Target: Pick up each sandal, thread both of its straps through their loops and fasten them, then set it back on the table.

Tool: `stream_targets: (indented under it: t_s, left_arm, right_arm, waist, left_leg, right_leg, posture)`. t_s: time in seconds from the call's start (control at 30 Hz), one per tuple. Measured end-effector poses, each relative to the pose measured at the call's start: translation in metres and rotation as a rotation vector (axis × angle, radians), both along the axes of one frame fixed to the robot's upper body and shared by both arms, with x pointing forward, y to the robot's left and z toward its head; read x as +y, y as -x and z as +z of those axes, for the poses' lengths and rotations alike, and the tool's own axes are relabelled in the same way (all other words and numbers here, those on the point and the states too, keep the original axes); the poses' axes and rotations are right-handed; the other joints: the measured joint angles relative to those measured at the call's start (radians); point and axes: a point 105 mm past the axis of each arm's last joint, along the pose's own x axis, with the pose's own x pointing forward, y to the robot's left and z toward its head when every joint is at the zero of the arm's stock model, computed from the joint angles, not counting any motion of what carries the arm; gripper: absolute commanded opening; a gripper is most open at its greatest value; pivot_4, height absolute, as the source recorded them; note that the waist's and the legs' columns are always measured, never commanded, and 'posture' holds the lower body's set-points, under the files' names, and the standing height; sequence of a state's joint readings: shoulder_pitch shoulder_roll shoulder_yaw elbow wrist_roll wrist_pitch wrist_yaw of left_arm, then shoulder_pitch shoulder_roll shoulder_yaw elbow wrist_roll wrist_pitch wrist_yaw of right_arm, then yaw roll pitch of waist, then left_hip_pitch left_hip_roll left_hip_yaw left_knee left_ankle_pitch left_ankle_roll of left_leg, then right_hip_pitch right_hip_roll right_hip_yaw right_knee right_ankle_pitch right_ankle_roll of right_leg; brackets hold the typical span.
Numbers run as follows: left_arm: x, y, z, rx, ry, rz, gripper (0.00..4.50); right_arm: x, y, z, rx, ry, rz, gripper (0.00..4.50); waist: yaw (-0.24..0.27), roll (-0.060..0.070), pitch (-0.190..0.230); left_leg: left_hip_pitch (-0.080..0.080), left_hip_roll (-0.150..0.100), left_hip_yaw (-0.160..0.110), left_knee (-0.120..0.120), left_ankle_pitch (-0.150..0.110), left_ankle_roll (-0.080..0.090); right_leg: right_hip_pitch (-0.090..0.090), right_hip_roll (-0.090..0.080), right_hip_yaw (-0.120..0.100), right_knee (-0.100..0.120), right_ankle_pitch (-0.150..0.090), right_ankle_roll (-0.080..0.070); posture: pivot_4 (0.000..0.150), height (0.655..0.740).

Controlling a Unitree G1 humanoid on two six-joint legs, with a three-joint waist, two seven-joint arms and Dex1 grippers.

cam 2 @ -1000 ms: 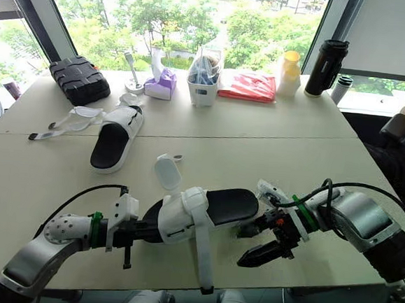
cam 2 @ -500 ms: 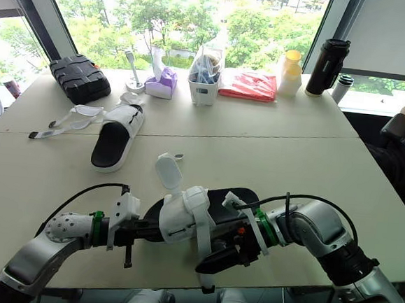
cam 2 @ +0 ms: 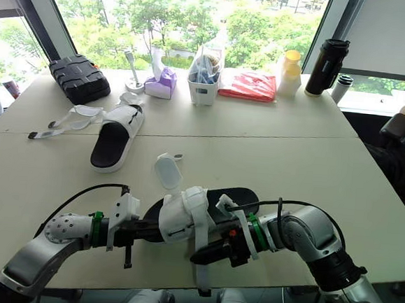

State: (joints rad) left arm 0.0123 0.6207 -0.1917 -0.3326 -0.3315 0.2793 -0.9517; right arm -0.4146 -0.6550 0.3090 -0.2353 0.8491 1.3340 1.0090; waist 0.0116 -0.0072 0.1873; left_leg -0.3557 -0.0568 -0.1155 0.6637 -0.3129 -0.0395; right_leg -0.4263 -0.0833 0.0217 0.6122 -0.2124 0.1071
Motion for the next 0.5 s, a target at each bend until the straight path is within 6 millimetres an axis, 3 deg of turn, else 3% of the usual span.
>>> stream_targets:
  t_s: [0.1, 0.3, 0.5]
  left_arm:
    - [0.000, 0.000, 0.000, -0.001, -0.001, 0.002, 0.00]
    - [0.000, -0.001, 0.000, 0.001, -0.004, -0.011, 0.00]
    - [-0.001, -0.003, 0.000, 0.000, -0.005, -0.028, 0.00]
  right_arm:
    - [0.000, -0.005, 0.011, -0.017, -0.006, 0.008, 0.03]
    - [0.007, -0.029, 0.094, -0.243, -0.065, 0.131, 0.03]
    - [0.027, -0.052, 0.102, -0.202, -0.095, 0.148, 0.03]
  waist:
    - [-0.001, 0.000, 0.000]
    - [0.001, 0.000, 0.000]
    - [-0.001, 0.000, 0.000]
  left_leg:
    - [0.000, 0.000, 0.000, 0.000, 0.000, 0.000]
    - [0.000, 0.000, -0.002, 0.000, 0.000, 0.001]
    - [0.000, 0.000, 0.000, 0.000, 0.000, 0.001]
  right_leg:
    - [0.000, 0.000, 0.000, 0.000, 0.000, 0.000]
    - [0.000, 0.001, -0.002, 0.000, 0.000, 0.000]
    - [0.000, 0.000, -0.002, 0.000, 0.000, 0.000]
  posture:
    - [0.150, 0.7400]
    - [0.150, 0.7400]
    - [0.150, 0.7400]
